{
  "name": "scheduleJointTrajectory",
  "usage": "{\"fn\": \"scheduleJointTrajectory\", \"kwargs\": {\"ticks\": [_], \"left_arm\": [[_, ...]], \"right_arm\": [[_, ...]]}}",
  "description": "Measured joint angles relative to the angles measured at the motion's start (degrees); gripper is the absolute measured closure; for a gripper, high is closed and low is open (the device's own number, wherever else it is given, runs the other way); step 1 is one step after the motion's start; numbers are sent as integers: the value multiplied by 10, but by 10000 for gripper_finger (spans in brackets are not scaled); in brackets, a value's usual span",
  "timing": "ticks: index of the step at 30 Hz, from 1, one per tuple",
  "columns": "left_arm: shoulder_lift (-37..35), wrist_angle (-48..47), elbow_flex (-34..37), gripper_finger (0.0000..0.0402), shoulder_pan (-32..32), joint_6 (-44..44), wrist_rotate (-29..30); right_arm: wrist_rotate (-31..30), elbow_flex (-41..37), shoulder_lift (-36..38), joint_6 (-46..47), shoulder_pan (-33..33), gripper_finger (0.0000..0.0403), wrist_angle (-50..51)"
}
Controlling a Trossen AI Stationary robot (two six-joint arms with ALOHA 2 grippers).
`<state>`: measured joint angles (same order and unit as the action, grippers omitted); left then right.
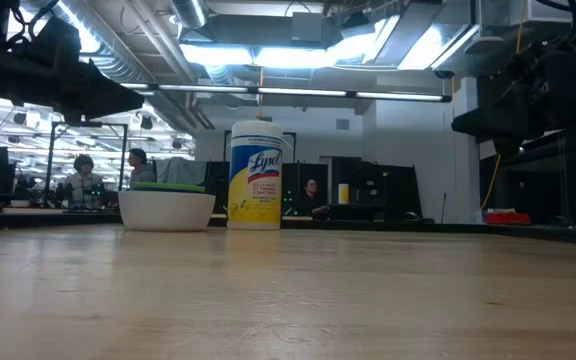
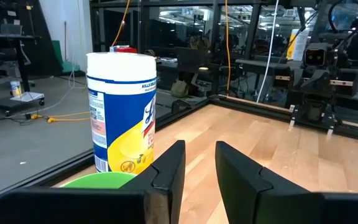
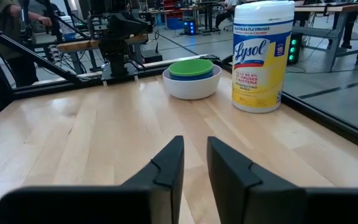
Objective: Nest bowls inside each other
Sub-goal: Return to Home Position
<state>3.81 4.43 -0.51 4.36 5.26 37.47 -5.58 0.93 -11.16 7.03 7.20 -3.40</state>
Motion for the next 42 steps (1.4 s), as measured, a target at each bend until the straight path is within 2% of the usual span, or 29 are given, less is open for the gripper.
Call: {"fn": "scheduleJointTrajectory", "kwargs": {"ticks": [42], "left_arm": [[0, 0, 0, 317, 0, 0, 0]], "right_arm": [[2, 0, 0, 0, 0, 256, 0]]}}
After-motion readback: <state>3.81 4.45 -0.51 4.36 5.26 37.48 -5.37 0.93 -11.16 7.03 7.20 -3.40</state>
